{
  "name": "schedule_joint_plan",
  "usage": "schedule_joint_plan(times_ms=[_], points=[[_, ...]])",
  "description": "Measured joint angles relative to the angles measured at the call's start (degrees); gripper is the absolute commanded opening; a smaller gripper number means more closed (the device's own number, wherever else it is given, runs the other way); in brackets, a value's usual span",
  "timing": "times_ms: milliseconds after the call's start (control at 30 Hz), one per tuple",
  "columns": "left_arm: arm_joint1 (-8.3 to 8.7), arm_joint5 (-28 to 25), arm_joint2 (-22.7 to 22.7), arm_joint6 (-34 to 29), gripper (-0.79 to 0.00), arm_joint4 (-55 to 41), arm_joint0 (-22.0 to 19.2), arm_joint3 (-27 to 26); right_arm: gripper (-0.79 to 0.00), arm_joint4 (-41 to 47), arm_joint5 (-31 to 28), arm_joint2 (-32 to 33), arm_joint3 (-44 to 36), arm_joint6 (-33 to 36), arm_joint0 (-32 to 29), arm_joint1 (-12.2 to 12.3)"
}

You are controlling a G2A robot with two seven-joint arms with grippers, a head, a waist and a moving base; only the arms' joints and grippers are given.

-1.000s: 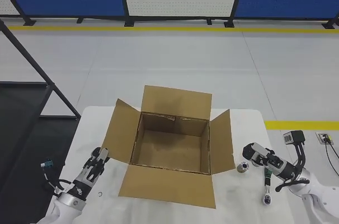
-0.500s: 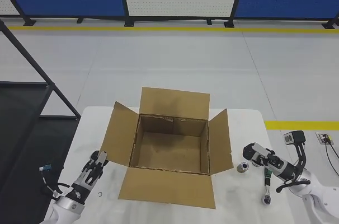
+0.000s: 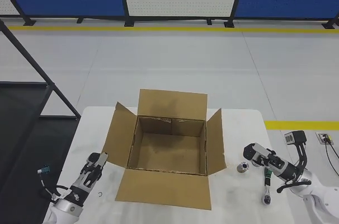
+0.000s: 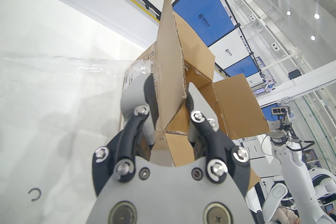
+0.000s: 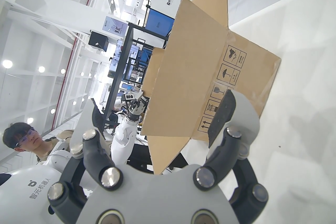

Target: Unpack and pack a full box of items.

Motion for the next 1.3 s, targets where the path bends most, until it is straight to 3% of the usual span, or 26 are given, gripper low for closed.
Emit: schedule_joint_plan(times_ms=[167, 433, 633, 1167, 1300], points=[[-0.03, 0.2, -1.0, 0.4, 0.000, -1.5, 0.7, -1.0, 0.000, 0.4, -0.1, 0.4, -0.6, 0.8, 0.2, 0.2], [0.10, -2.5, -6.1, -2.6, 0.000, -12.4, 2.0, -4.4, 0.000, 1.0, 0.8, 6.9, -5.8, 5.1, -2.8, 1.1], [0.11, -4.0, -10.2, -1.7, 0.000, -19.0, 1.6, -5.4, 0.000, -0.8, 6.5, 13.0, -7.7, 6.8, -5.9, 1.9], [0.11, -4.0, -10.1, -1.7, 0.000, -18.9, 1.7, -5.4, 0.000, -0.9, 6.7, 13.2, -7.9, 6.4, -6.0, 1.9], [0.07, -4.2, -9.4, -2.2, 0.000, -18.4, 2.4, -5.5, 0.000, -11.0, 10.0, 13.6, -12.1, 0.7, -8.5, 2.1]])
